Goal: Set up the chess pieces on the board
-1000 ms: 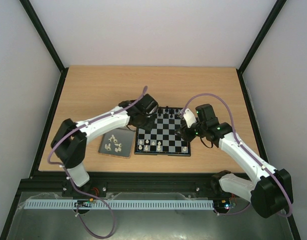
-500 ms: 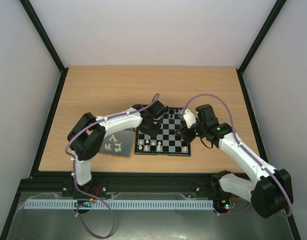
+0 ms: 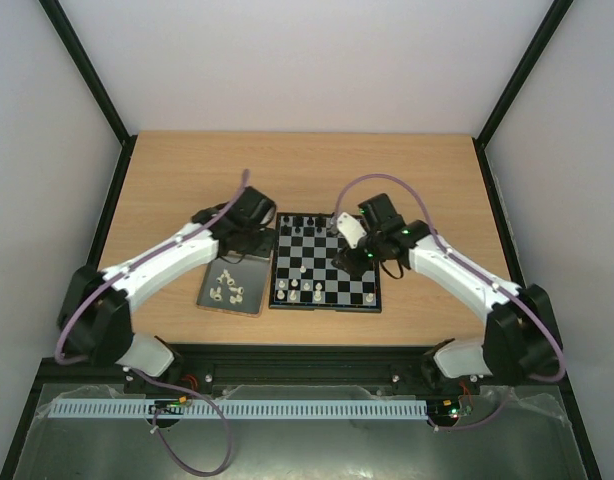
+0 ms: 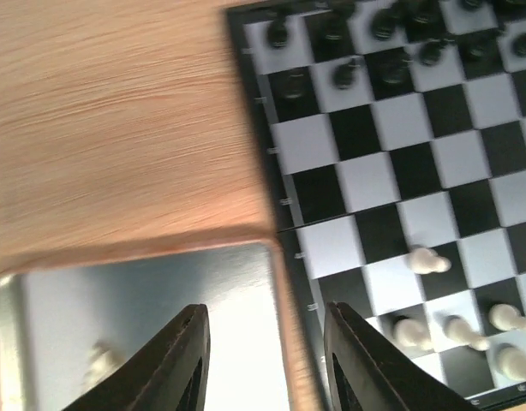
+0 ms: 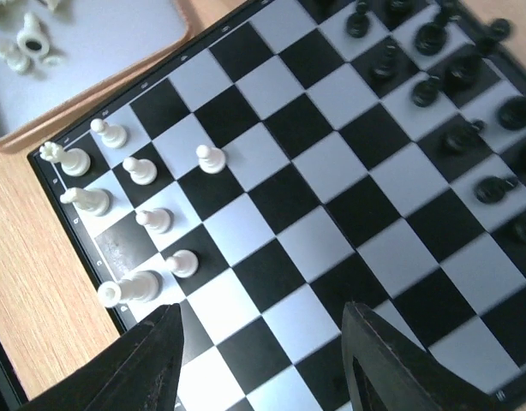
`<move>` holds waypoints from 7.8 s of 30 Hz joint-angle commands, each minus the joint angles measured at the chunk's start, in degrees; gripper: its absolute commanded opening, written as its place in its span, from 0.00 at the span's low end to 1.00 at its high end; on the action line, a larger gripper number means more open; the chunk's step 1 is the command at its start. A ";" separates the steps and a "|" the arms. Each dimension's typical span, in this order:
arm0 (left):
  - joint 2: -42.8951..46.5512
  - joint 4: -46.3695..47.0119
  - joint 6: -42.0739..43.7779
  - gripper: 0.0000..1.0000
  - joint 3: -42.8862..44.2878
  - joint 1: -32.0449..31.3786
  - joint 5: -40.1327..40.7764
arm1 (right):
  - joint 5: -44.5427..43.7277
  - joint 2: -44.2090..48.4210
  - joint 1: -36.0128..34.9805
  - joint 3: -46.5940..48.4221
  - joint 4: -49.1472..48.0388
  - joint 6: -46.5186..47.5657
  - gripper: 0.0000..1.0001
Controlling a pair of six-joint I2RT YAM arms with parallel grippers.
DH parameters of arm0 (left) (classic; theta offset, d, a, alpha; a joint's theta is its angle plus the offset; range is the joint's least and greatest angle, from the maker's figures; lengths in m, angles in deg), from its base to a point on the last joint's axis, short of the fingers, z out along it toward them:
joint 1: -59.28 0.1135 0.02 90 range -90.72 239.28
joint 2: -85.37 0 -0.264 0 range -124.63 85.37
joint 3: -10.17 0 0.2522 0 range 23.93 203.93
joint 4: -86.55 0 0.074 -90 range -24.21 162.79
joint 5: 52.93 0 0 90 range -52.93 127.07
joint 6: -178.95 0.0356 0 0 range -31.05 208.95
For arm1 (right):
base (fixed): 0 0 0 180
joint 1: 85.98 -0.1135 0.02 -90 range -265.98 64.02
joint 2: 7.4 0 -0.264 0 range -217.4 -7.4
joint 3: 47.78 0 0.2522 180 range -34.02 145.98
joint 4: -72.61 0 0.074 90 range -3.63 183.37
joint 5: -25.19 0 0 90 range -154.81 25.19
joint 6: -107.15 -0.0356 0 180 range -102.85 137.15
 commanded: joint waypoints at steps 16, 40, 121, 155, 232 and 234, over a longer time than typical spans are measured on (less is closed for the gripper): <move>19.96 11.97 1.96 0.46 -19.55 14.11 -2.68 | -11.74 -31.04 -14.33 22.76 10.70 2.71 0.50; 17.42 11.16 2.58 0.46 -19.51 14.77 -3.24 | -8.24 -34.96 -14.38 25.14 11.84 0.86 0.04; 8.88 -1.18 -8.65 0.22 -17.73 14.63 -4.53 | 6.55 9.52 2.67 -8.03 -0.93 -4.05 0.45; -2.61 0.62 -10.42 0.30 -18.03 9.98 0.07 | 7.04 8.51 2.67 -8.30 0.30 -1.93 0.47; -4.25 10.37 -17.25 0.40 -15.48 17.07 1.34 | 7.56 6.80 2.67 -8.30 1.64 -0.34 0.47; -5.96 10.38 -16.48 0.39 -14.57 17.31 0.64 | 7.55 6.87 2.67 -8.36 1.72 -0.33 0.47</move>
